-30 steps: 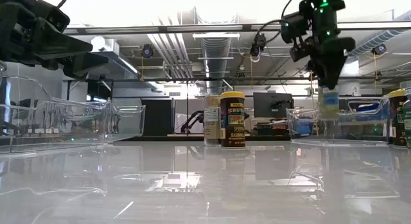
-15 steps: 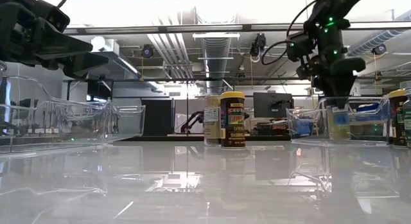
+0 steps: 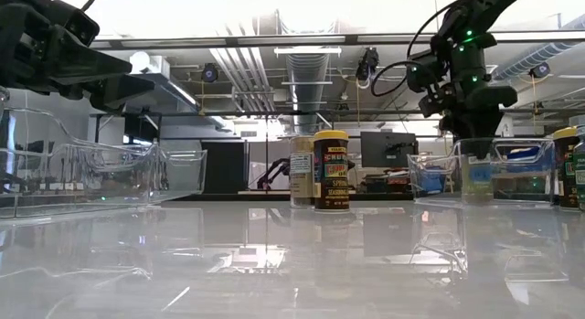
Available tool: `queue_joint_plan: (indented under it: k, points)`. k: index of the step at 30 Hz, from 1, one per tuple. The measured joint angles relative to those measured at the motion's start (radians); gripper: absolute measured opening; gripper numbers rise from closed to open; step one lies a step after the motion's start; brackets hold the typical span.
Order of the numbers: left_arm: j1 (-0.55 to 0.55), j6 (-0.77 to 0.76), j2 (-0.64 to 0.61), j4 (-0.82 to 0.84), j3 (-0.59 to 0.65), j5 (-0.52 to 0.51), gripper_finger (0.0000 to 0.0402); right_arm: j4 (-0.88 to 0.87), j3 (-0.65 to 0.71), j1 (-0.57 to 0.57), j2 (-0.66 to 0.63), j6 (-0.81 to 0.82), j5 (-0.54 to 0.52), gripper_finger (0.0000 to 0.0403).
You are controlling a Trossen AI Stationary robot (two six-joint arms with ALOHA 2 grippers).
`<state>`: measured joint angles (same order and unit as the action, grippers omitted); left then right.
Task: Sort spices by type
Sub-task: Move the top black spice bottle to the middle of the table
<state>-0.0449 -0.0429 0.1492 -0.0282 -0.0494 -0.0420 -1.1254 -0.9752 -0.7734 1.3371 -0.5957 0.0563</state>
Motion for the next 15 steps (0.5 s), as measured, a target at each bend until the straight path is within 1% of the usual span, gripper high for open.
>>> queue_joint_plan:
  k: [9, 15]
  points:
    - [0.0, 0.0, 0.0, 0.0, 0.0, 0.0, 0.0251, -0.001, -0.008, 0.0, 0.009, 0.006, 0.006, 0.0207]
    - [0.0, 0.0, 0.0, 0.0, 0.0, 0.0, 0.0251, 0.004, -0.009, 0.001, 0.009, 0.019, 0.031, 0.0209]
